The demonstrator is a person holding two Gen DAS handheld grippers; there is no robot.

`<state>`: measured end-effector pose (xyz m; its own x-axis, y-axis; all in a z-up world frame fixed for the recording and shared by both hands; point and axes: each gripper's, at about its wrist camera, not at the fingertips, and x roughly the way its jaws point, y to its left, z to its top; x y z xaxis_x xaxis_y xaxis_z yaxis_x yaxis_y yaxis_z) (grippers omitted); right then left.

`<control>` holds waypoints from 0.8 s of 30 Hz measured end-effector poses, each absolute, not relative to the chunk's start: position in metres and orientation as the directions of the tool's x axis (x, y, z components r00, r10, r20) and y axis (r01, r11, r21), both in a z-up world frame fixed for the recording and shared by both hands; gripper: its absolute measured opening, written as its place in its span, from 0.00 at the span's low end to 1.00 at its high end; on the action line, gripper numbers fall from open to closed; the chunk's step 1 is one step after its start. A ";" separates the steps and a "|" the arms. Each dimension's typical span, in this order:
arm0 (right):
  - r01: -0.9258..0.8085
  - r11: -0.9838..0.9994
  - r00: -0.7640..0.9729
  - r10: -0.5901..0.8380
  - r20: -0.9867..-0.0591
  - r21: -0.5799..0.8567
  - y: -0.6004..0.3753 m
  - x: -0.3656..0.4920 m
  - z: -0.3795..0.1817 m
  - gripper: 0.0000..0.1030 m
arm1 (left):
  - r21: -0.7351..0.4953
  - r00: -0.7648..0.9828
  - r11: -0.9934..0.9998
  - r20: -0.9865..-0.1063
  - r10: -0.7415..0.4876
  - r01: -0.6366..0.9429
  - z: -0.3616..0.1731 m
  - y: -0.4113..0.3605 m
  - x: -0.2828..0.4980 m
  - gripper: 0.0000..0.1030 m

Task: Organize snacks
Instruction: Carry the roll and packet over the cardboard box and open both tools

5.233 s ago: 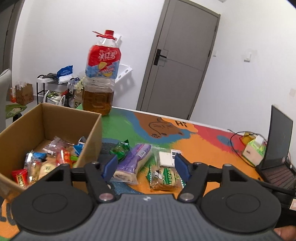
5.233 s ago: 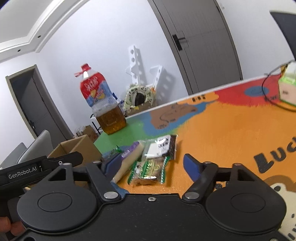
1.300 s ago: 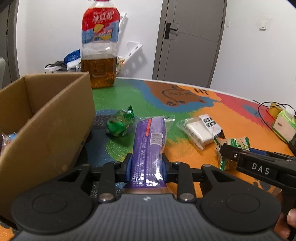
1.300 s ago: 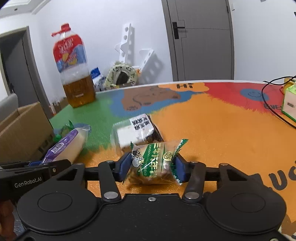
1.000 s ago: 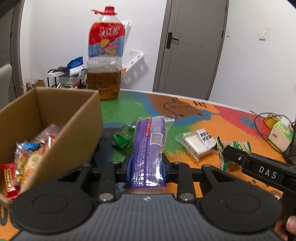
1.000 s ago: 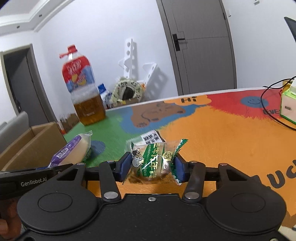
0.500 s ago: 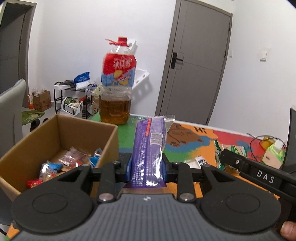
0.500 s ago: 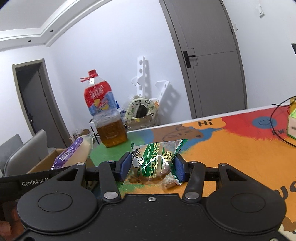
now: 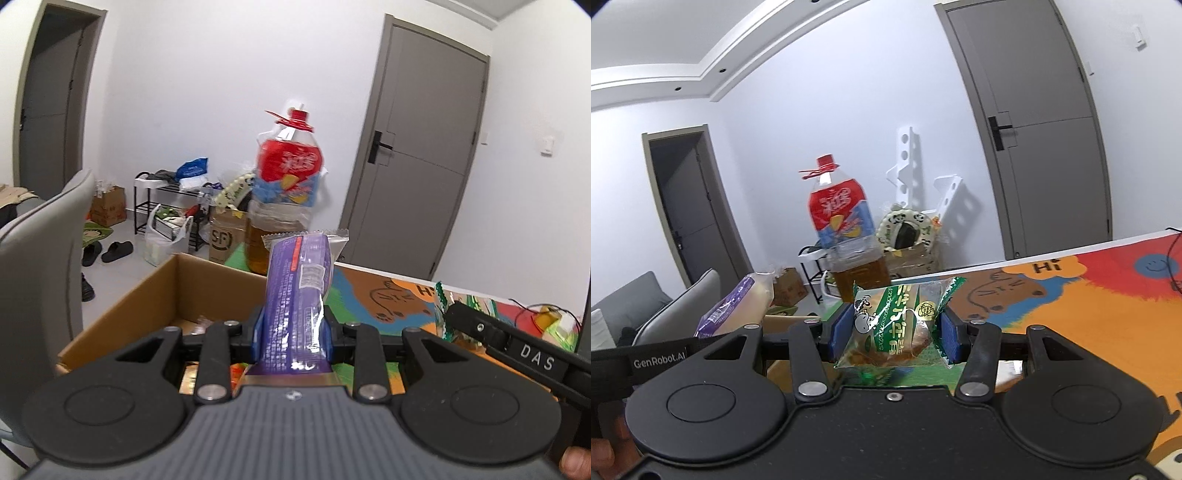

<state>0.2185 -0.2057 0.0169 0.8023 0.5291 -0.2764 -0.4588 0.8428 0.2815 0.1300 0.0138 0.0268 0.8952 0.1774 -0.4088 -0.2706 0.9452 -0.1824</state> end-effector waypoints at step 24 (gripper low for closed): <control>-0.531 0.809 0.747 0.587 -0.311 0.252 -0.116 0.225 0.023 0.48 | -0.269 0.856 0.881 -0.457 0.240 -0.390 0.001 0.103 0.141 0.32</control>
<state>0.2250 -0.1159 0.0232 0.7469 0.5874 -0.3114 -0.5313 0.8090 0.2516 0.1413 0.1035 0.0013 0.8563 0.2396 -0.4575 -0.3899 0.8808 -0.2685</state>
